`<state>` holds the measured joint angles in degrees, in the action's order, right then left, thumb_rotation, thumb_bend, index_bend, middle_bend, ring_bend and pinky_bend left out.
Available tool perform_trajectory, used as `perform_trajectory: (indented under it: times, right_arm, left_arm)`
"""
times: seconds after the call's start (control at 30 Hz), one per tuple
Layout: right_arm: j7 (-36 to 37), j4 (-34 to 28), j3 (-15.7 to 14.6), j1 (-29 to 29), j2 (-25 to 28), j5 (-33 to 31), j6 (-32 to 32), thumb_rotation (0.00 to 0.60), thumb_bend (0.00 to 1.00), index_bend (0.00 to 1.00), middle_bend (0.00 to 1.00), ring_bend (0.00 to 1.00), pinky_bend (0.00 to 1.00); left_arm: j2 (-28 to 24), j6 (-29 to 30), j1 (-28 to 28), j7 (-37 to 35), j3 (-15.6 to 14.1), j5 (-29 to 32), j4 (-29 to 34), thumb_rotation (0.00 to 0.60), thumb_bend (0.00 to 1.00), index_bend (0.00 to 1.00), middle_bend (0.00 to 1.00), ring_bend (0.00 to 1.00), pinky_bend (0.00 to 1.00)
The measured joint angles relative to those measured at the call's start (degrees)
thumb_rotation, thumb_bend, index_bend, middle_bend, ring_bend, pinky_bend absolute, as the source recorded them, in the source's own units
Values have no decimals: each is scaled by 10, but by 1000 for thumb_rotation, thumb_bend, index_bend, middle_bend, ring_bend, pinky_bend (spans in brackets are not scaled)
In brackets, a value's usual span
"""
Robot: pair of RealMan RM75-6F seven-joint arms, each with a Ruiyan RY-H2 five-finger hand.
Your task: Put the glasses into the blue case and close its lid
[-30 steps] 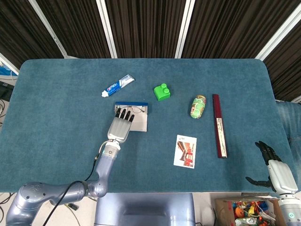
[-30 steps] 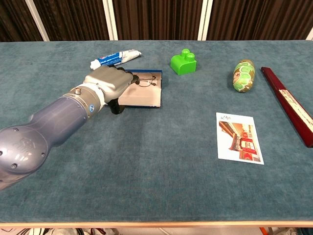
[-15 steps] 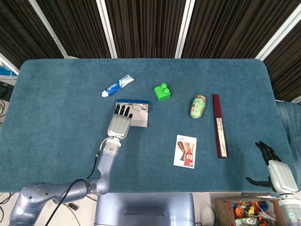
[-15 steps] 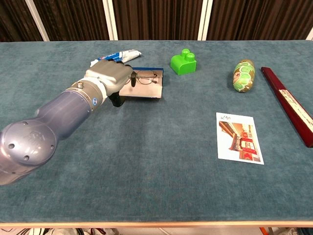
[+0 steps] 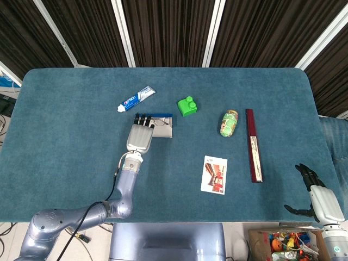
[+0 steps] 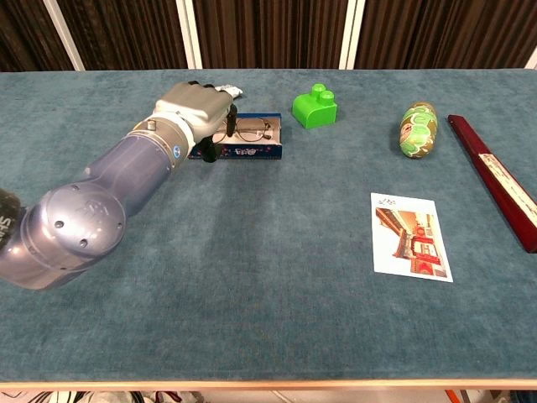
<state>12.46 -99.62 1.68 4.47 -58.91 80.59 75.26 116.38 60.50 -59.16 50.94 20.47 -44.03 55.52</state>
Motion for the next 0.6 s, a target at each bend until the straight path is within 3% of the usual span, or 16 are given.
perform_trajectory:
  times: [0.37,0.6]
  right_arm:
    - [-2,-1,1,0,0,-4,-2,600,132,18,0,34,177]
    - [-5,-2,1,1,0,-6,-4,600,132,18,0,34,177]
  left_arm:
    - [22,-26,-10,-34,12,-2,-70,600,441,415,103,35,51]
    - [27,-29,-4,-50,8,-17,-83,600,406,420,103,34,51]
